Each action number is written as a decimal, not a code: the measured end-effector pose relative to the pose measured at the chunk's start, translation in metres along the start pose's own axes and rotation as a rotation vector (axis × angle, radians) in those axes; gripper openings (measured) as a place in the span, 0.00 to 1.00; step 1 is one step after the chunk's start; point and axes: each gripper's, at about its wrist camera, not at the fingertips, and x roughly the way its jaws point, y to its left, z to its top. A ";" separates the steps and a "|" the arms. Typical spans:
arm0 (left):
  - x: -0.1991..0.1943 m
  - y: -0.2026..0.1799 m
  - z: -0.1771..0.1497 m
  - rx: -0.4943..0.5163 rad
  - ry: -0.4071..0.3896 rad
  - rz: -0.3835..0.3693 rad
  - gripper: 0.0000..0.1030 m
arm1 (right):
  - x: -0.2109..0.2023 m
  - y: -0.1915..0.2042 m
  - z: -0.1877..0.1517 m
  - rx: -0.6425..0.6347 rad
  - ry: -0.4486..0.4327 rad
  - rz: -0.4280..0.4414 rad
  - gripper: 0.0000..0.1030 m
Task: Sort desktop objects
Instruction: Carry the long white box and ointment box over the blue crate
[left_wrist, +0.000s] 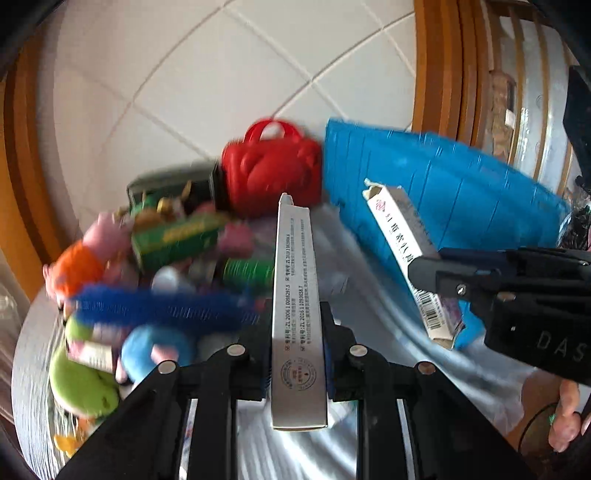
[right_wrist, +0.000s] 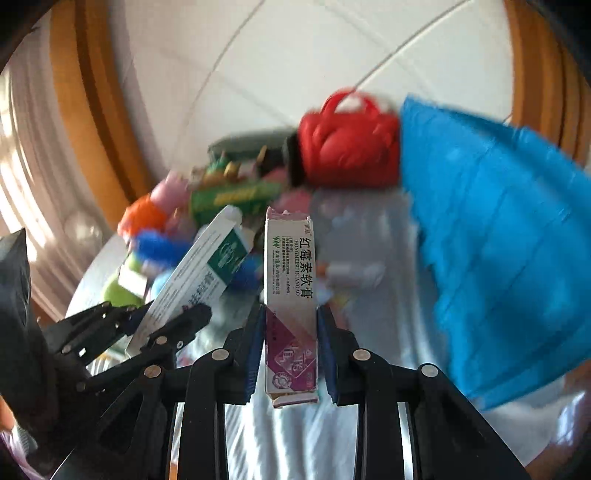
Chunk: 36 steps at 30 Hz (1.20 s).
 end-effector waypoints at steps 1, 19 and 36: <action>-0.002 -0.005 0.010 0.004 -0.014 -0.001 0.20 | -0.008 -0.008 0.007 -0.003 -0.029 -0.016 0.27; 0.022 -0.210 0.149 0.066 -0.137 -0.112 0.20 | -0.084 -0.223 0.076 0.045 -0.264 -0.392 0.27; 0.108 -0.336 0.173 0.138 0.132 -0.124 0.20 | -0.055 -0.360 0.050 0.080 -0.094 -0.514 0.27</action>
